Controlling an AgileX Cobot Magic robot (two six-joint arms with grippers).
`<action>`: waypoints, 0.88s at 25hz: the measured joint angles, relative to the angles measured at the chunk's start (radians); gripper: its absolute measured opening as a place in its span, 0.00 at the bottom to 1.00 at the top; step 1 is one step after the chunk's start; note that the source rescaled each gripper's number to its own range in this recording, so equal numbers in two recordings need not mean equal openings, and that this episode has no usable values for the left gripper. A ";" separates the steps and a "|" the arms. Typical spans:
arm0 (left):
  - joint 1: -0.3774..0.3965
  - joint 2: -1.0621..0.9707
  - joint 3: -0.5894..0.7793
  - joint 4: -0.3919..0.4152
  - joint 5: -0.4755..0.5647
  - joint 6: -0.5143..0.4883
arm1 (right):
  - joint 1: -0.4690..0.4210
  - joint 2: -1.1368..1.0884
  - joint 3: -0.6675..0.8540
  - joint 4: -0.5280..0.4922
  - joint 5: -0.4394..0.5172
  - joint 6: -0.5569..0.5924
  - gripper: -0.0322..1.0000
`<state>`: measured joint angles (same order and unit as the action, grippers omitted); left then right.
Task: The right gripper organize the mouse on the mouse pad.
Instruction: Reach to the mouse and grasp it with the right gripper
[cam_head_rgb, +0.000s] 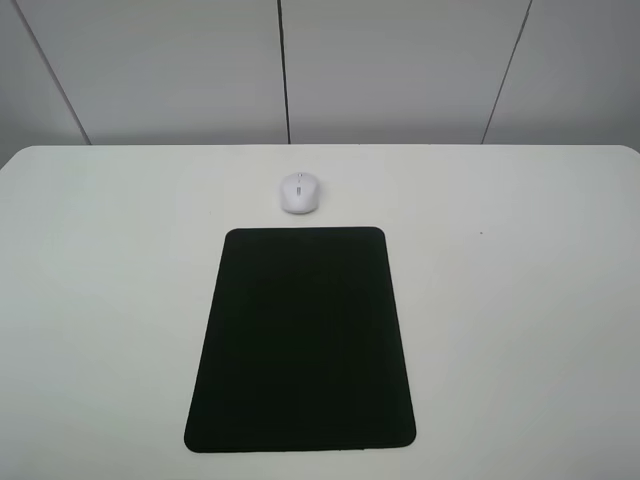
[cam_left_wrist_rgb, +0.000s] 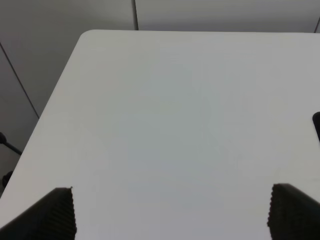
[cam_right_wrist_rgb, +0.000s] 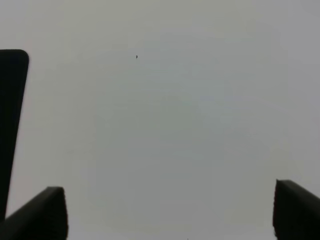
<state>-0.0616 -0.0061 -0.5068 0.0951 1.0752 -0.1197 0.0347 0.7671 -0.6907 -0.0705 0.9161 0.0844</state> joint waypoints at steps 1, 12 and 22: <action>0.000 0.000 0.000 0.000 0.000 0.000 | 0.015 0.050 -0.016 0.000 -0.012 0.000 1.00; 0.000 0.000 0.000 0.000 0.000 0.000 | 0.279 0.553 -0.274 -0.030 -0.079 0.132 1.00; 0.000 0.000 0.000 0.000 0.000 0.000 | 0.421 0.945 -0.619 -0.030 -0.038 0.165 1.00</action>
<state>-0.0616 -0.0061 -0.5068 0.0951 1.0752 -0.1197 0.4556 1.7119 -1.3096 -0.1007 0.8779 0.2494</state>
